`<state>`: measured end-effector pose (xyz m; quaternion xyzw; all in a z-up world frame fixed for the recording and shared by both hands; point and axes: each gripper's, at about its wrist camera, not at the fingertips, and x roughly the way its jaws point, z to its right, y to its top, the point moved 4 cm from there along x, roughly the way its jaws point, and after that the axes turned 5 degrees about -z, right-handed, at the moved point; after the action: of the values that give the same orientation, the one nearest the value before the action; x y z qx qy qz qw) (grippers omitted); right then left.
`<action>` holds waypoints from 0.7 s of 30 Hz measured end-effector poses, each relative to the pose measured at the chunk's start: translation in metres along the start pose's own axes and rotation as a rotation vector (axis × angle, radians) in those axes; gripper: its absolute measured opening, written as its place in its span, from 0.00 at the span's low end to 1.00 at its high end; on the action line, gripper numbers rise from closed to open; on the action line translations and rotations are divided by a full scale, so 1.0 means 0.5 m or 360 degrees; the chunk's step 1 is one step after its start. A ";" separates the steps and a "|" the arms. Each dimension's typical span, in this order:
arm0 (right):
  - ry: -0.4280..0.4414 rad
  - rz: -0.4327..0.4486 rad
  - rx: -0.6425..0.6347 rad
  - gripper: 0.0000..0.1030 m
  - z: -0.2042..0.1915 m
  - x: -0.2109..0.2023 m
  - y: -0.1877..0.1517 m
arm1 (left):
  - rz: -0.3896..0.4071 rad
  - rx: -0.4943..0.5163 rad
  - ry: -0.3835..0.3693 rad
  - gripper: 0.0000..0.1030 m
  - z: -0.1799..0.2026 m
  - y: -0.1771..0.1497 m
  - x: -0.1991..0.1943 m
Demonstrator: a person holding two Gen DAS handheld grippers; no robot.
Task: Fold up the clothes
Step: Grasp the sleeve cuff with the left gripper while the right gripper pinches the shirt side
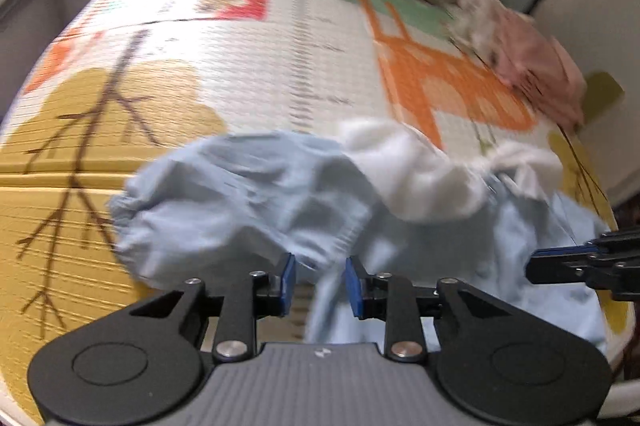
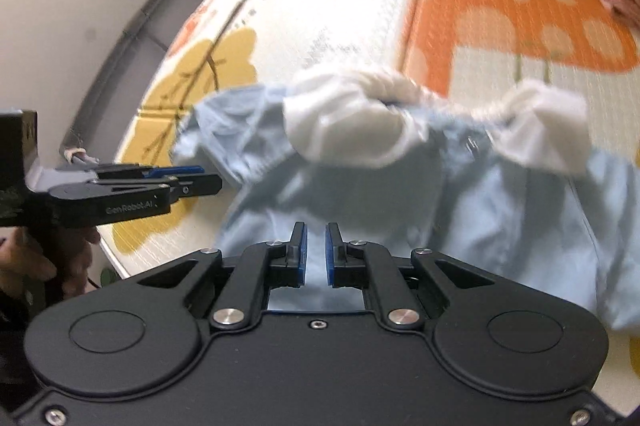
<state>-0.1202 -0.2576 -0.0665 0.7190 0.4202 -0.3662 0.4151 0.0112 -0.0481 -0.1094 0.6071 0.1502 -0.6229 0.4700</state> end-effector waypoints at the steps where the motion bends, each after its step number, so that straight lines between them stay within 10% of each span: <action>1: 0.0001 0.0006 -0.0011 0.08 -0.011 0.004 0.011 | 0.0013 -0.0021 0.0012 0.33 -0.014 0.007 -0.003; 15: -0.0105 0.0064 0.0019 0.08 -0.088 0.176 0.152 | 0.0143 -0.0275 -0.0400 0.32 -0.066 0.086 0.050; 21: -0.0090 0.0006 0.0157 0.08 -0.048 0.269 0.170 | 0.0032 -0.0350 -0.0402 0.27 -0.078 0.090 0.134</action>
<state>0.0123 -0.2211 -0.1505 0.7287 0.3885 -0.4059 0.3915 0.0816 -0.0685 -0.1610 0.4702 0.1512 -0.6694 0.5550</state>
